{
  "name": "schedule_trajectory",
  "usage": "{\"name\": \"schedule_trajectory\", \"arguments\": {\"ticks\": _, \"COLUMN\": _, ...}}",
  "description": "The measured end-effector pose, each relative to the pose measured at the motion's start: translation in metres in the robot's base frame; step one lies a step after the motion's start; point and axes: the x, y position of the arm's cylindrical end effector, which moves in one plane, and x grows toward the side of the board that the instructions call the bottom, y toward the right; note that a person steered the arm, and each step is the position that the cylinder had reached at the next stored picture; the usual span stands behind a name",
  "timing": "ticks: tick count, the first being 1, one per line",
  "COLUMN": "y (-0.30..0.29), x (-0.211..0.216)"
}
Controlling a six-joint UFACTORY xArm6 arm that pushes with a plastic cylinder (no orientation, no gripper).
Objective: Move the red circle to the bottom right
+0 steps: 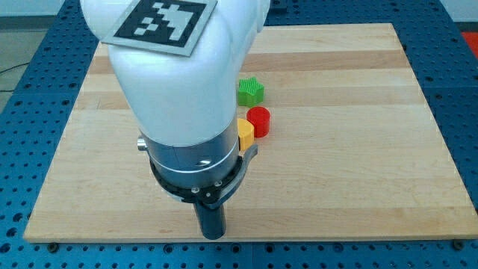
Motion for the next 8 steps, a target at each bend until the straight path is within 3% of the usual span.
{"name": "schedule_trajectory", "arguments": {"ticks": 3, "y": -0.01, "x": -0.012}}
{"name": "schedule_trajectory", "arguments": {"ticks": 4, "y": -0.038, "x": -0.042}}
{"name": "schedule_trajectory", "arguments": {"ticks": 6, "y": -0.031, "x": -0.141}}
{"name": "schedule_trajectory", "arguments": {"ticks": 7, "y": -0.007, "x": -0.174}}
{"name": "schedule_trajectory", "arguments": {"ticks": 8, "y": 0.062, "x": -0.195}}
